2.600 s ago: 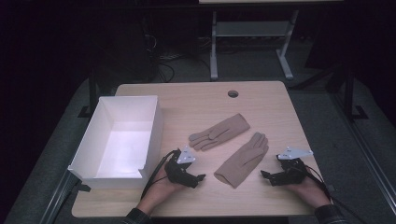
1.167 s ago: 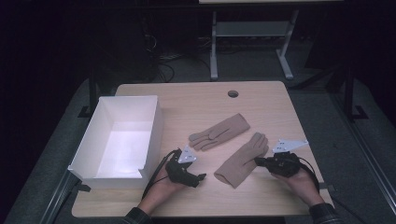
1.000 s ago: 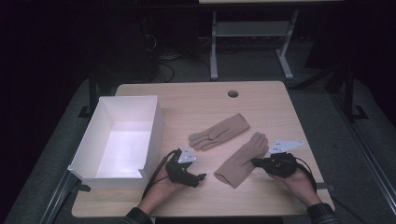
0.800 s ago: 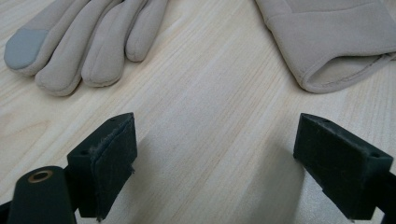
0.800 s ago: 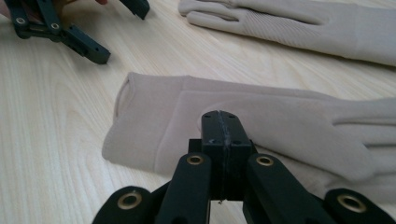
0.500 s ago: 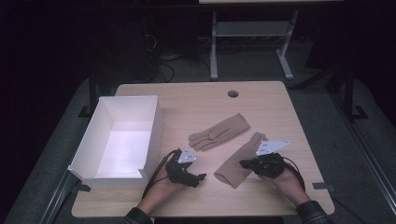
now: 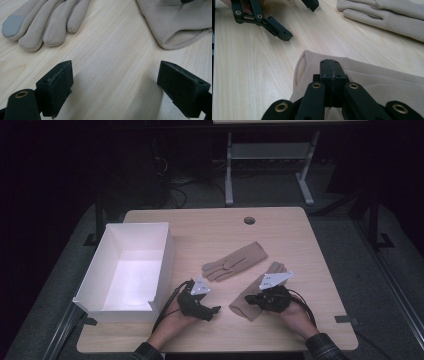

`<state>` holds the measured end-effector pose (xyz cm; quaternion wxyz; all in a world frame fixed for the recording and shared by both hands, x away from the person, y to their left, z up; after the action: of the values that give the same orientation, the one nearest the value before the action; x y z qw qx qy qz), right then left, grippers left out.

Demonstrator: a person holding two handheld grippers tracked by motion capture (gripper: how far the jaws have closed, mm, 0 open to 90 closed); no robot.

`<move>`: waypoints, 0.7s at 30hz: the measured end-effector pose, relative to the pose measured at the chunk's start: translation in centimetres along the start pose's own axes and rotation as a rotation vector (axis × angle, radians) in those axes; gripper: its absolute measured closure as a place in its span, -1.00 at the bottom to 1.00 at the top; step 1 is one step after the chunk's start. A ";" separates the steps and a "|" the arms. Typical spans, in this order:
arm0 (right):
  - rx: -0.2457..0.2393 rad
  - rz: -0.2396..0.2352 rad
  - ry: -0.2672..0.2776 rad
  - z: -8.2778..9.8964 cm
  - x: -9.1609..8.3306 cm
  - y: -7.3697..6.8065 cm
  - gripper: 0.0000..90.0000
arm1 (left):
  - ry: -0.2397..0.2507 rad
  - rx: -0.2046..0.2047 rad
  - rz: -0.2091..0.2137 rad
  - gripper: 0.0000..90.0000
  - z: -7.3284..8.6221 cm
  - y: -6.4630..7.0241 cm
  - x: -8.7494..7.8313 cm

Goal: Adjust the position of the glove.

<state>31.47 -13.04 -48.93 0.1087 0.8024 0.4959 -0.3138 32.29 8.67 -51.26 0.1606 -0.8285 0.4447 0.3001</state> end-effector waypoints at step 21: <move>-0.009 -0.009 -0.062 0.9 1.4 -0.1 1.00 | -0.003 0.003 -0.002 -0.71 0.1 0.1 -0.1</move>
<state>31.42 -12.41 -50.46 0.1262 0.7894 0.4973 -0.3371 32.18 8.71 -51.25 0.1625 -0.8283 0.4442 0.3004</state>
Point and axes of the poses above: each handheld gripper's, and its own axes: x roughly forward along the jaws, z roughly out of its underside, y roughly to its right, the point moved 5 cm from there along x, roughly forward along the jaws, and after that the axes turned 4 degrees about y, right-handed, at the moved point
